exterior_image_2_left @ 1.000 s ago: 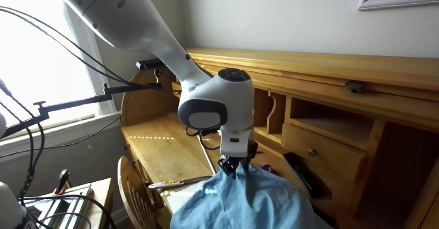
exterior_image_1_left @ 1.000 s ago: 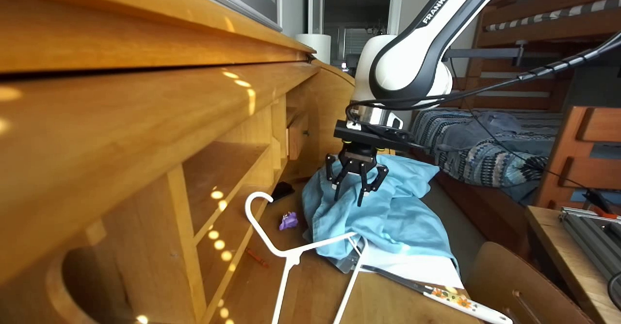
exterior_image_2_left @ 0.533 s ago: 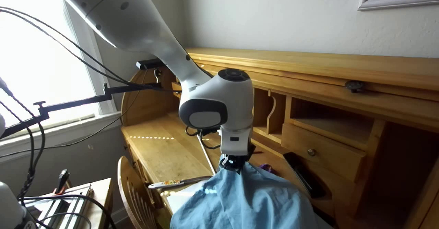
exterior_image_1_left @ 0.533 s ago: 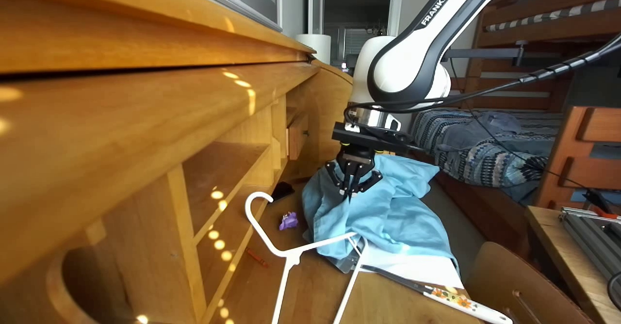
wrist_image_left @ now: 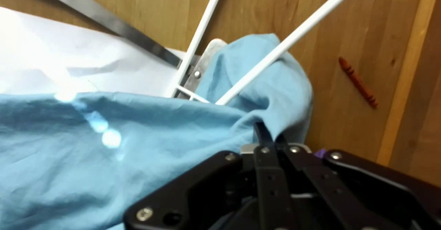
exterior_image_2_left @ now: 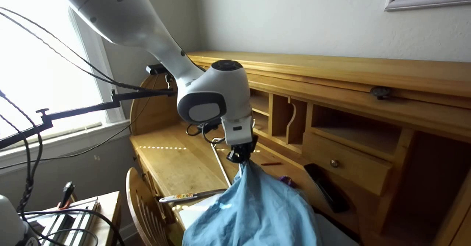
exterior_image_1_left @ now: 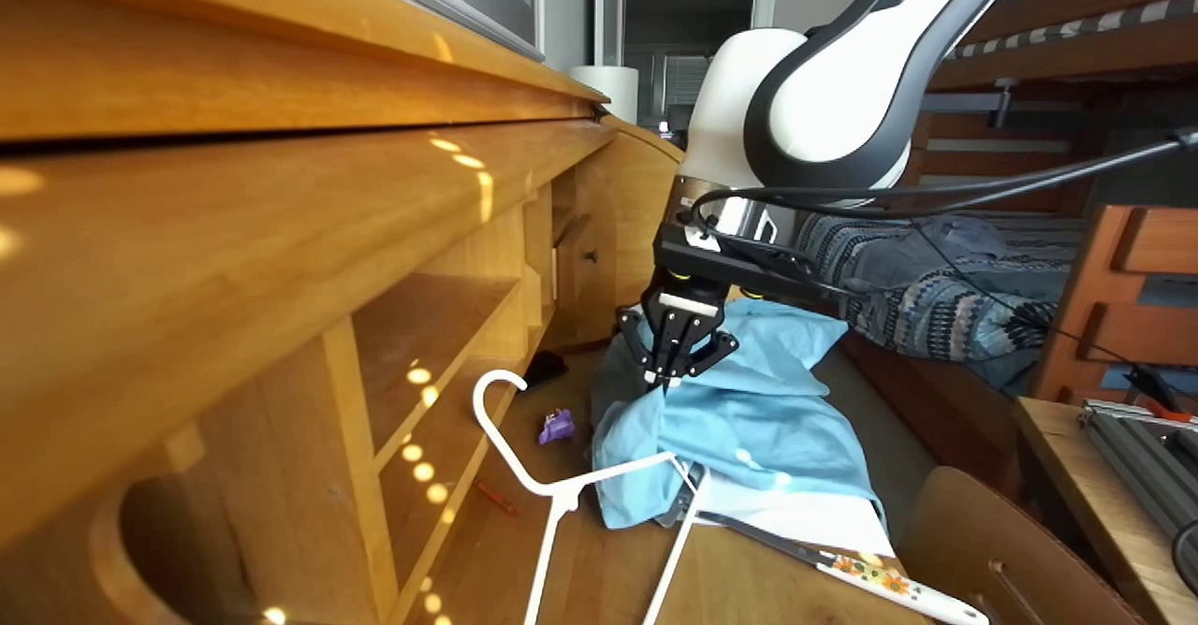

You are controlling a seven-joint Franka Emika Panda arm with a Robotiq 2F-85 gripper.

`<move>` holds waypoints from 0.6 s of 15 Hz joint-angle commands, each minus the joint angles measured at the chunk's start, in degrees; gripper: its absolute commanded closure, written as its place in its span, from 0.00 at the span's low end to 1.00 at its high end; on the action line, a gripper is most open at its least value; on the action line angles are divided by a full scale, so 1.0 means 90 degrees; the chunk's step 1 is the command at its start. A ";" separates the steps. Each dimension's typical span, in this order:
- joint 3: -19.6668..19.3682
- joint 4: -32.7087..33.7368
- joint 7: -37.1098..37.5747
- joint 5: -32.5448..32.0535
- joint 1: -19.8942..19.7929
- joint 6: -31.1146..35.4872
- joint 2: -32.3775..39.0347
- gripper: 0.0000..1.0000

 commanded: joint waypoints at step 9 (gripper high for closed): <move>0.0026 -0.0197 -0.0014 -0.0276 0.0617 0.0308 -0.0310 0.53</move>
